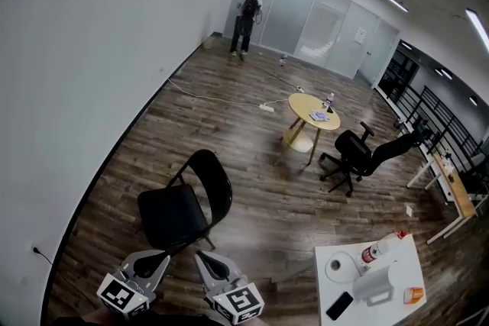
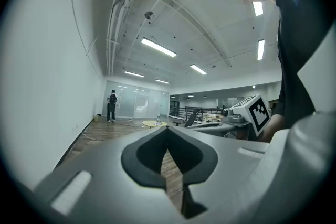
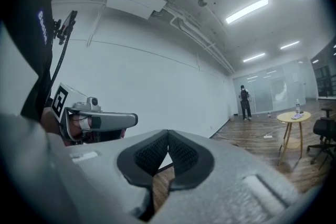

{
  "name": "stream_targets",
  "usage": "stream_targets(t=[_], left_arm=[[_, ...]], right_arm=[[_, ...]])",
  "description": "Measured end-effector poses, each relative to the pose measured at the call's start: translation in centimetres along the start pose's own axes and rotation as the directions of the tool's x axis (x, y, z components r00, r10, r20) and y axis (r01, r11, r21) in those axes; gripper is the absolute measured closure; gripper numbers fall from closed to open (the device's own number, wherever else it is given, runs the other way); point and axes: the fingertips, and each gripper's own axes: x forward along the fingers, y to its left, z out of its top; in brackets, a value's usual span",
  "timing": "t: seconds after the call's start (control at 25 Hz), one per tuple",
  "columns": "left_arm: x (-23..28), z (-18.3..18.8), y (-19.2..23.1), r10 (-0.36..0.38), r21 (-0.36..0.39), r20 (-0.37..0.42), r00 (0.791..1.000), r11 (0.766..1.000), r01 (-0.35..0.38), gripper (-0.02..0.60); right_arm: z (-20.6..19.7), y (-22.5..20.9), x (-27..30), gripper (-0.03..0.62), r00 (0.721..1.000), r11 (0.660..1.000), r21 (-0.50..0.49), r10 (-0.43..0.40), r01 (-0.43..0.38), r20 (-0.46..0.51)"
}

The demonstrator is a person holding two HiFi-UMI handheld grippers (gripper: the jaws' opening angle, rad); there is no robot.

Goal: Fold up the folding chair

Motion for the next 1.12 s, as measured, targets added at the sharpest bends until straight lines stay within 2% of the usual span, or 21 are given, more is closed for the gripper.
stream_targets(t=[0.2, 0.32, 0.48, 0.8, 1.12], left_arm=[[0.0, -0.3, 0.4, 0.052, -0.012, 0.002, 0.999, 0.999, -0.052, 0.588], [0.0, -0.5, 0.8, 0.06, -0.006, -0.003, 0.998, 0.998, -0.06, 0.588], [0.0, -0.4, 1.9, 0.059, -0.034, 0.007, 0.998, 0.998, -0.059, 0.588], [1.0, -1.0, 7.8, 0.044, -0.008, -0.009, 0.999, 0.999, -0.044, 0.588], [1.8, -1.7, 15.2, 0.059, -0.079, -0.019, 0.998, 0.995, -0.06, 0.586]], right_arm=[[-1.1, -1.8, -0.7, 0.592, 1.0, 0.999, 0.037, -0.015, 0.015, -0.008], [-1.4, -2.6, -0.3, 0.592, 1.0, 0.999, 0.046, -0.02, 0.021, -0.011], [-1.4, -3.3, 0.9, 0.592, 0.999, 0.998, 0.046, -0.035, 0.036, -0.022], [-1.7, -4.8, 5.0, 0.592, 0.995, 0.995, 0.036, -0.086, 0.088, -0.047], [-2.0, -6.5, 10.7, 0.591, 0.988, 0.99, 0.036, -0.134, 0.137, -0.081]])
